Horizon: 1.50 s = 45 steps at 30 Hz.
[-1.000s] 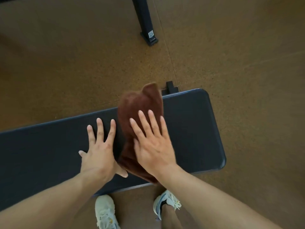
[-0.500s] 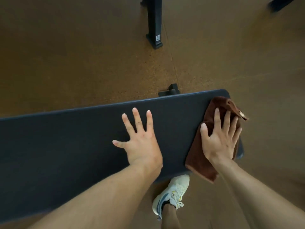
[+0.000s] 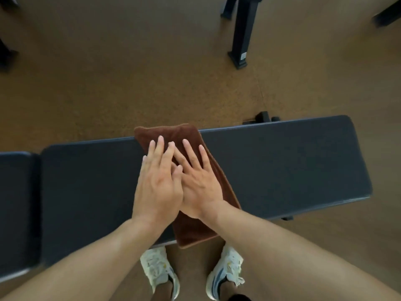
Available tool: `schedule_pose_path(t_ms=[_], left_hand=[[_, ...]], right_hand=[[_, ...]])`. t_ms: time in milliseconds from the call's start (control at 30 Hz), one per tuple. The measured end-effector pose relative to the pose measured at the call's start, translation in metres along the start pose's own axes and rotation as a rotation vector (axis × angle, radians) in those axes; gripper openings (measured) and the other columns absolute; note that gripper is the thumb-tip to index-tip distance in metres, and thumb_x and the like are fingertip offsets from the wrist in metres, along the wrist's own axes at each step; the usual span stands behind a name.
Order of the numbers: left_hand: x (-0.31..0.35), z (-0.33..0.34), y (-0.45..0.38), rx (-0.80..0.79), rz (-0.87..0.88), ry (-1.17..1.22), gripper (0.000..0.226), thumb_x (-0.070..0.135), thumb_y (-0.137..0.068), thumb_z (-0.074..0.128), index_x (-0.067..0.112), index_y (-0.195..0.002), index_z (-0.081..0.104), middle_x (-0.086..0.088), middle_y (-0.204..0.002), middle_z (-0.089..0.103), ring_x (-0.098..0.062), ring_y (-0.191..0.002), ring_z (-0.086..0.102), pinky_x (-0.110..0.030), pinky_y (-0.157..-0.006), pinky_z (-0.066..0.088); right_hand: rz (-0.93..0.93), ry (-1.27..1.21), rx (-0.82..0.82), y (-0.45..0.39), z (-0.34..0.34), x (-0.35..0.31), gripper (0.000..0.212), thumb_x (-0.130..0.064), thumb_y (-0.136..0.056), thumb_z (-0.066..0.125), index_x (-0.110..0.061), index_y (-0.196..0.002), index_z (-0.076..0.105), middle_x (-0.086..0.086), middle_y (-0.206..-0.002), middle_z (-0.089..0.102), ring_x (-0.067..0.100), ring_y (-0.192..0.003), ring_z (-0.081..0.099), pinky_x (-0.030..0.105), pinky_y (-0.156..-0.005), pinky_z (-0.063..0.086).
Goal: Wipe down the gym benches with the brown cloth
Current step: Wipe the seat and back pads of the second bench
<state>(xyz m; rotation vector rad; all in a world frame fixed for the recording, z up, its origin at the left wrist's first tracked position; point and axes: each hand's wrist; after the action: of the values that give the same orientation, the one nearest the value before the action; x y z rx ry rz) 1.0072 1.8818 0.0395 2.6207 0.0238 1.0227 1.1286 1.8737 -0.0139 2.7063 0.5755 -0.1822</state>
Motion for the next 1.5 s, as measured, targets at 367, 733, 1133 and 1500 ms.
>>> schedule_pose_path(t_ms=[367,733,1133,1500], left_hand=[[0.07,0.061,-0.019,-0.237,0.09,-0.265,0.102,0.079,-0.085,0.045,0.03,-0.162,-0.001,0.013,-0.169,-0.017,-0.006,-0.151,-0.028,-0.059,-0.125,0.0],[0.198,0.172,-0.049,-0.531,-0.085,-0.723,0.149,0.056,-0.063,0.09,0.021,-0.16,-0.018,-0.01,-0.166,-0.029,-0.042,-0.151,-0.024,-0.074,-0.115,0.021],[0.203,0.178,-0.048,-0.478,-0.086,-0.827,0.15,0.056,-0.058,0.092,0.019,-0.161,-0.01,-0.014,-0.169,-0.018,-0.043,-0.154,-0.012,-0.064,-0.114,0.035],[0.12,0.106,-0.033,-0.369,0.333,-0.492,0.093,0.044,-0.089,0.074,0.03,-0.162,0.017,0.008,-0.17,0.013,-0.013,-0.157,0.012,-0.041,-0.116,0.036]], right_hand=[[0.269,-0.075,0.106,0.006,-0.033,0.171,0.064,-0.053,-0.102,0.023,-0.035,-0.162,0.03,-0.003,-0.17,0.033,0.018,-0.161,0.015,0.047,-0.132,0.004],[0.718,-0.297,0.284,0.182,-0.012,0.381,0.065,-0.053,-0.101,0.027,-0.042,-0.165,0.02,-0.009,-0.177,0.007,0.015,-0.163,0.001,0.045,-0.132,0.009],[1.139,-0.568,0.607,0.245,0.045,0.31,0.062,-0.049,-0.101,0.036,-0.037,-0.162,0.033,-0.005,-0.174,0.022,0.023,-0.163,0.003,0.054,-0.131,0.009],[0.719,-0.199,0.333,0.167,0.05,0.14,0.059,-0.054,-0.106,0.027,-0.039,-0.164,0.026,-0.009,-0.173,0.018,0.024,-0.163,0.004,0.05,-0.132,0.003]])
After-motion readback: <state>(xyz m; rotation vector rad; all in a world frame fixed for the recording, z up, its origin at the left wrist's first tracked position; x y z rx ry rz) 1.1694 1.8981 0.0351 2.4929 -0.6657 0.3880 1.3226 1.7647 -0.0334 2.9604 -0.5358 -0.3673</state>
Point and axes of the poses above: each hand's wrist, its own y-axis away from the middle knuckle, its own z-axis out of the palm, x = y × z
